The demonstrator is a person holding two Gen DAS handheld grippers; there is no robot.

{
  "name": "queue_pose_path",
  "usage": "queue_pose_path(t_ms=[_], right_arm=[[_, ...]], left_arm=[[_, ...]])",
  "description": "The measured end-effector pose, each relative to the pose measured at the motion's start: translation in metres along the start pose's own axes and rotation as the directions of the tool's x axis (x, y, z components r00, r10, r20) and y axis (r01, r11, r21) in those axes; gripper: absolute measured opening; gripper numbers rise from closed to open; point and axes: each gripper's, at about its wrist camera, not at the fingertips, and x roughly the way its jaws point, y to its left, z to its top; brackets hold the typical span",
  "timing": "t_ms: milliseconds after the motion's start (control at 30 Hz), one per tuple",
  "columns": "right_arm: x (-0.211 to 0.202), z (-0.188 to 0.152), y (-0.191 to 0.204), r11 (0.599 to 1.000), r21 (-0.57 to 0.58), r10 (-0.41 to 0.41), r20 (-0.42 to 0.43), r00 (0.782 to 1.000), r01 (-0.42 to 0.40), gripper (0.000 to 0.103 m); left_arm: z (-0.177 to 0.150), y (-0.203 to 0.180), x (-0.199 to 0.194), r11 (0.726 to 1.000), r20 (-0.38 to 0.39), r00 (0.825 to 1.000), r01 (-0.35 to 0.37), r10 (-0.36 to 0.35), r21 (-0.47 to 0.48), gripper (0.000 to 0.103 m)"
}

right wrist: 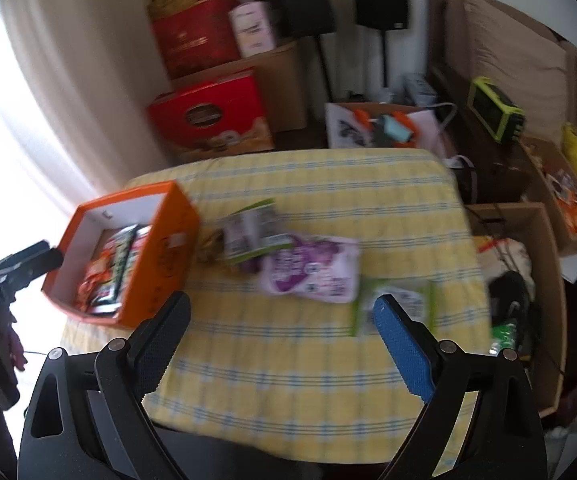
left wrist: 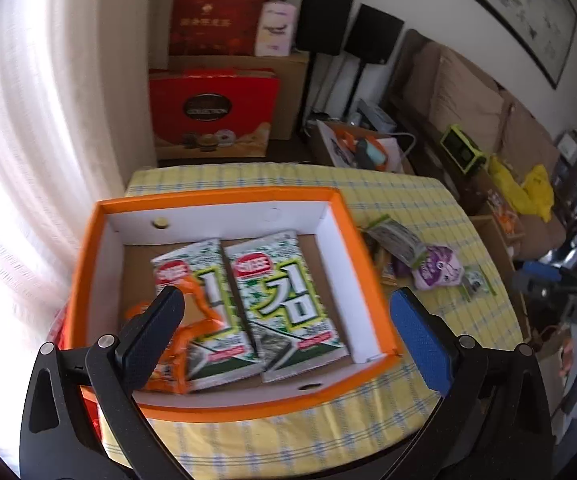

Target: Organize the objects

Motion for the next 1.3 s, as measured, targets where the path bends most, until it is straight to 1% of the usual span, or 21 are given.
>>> queue_pose_path(t_ms=[67, 267, 367, 500, 600, 700, 833, 933, 1100, 1300], right_arm=[[-0.005, -0.001, -0.014, 0.999, 0.02, -0.025, 0.007, 1.0, 0.025, 0.094], [-0.005, -0.008, -0.049, 0.993, 0.064, -0.102, -0.008, 0.995, 0.102, 0.094], [0.002, -0.014, -0.062, 0.988, 0.084, -0.128, -0.025, 0.991, 0.13, 0.094], [0.014, -0.021, -0.077, 0.984, 0.109, -0.138, -0.052, 0.989, 0.143, 0.094], [0.023, -0.025, -0.087, 0.981, 0.134, -0.132, -0.066, 0.989, 0.14, 0.094], [0.031, -0.027, -0.09, 0.981, 0.135, -0.134, -0.069, 0.989, 0.142, 0.094], [0.041, -0.028, -0.089, 0.979, 0.119, -0.159, -0.07, 0.985, 0.166, 0.094], [0.048, -0.029, -0.089, 0.979, 0.118, -0.156, -0.074, 0.985, 0.164, 0.094], [0.055, -0.029, -0.09, 0.978, 0.112, -0.166, -0.071, 0.984, 0.173, 0.094], [0.063, -0.03, -0.085, 0.981, 0.098, -0.164, -0.067, 0.984, 0.17, 0.094]], left_arm=[[-0.001, -0.008, 0.003, 1.0, -0.002, 1.0, 0.019, -0.019, -0.001, 0.103], [-0.004, -0.037, 0.017, 0.991, -0.051, 0.99, 0.13, -0.13, 0.012, 0.103], [-0.001, -0.052, 0.023, 0.989, -0.068, 0.987, 0.147, -0.145, 0.03, 0.103], [0.007, -0.07, 0.026, 0.985, -0.07, 0.984, 0.168, -0.165, 0.047, 0.103], [0.016, -0.08, 0.031, 0.981, -0.07, 0.98, 0.19, -0.187, 0.042, 0.103], [0.029, -0.091, 0.04, 0.982, -0.074, 0.981, 0.182, -0.178, 0.042, 0.103], [0.044, -0.108, 0.059, 0.983, -0.107, 0.979, 0.179, -0.174, 0.045, 0.103], [0.052, -0.121, 0.074, 0.983, -0.127, 0.978, 0.173, -0.165, 0.059, 0.103], [0.058, -0.139, 0.103, 0.986, -0.173, 0.977, 0.139, -0.121, 0.094, 0.103], [0.055, -0.154, 0.136, 0.987, -0.24, 0.968, 0.109, -0.078, 0.119, 0.103]])
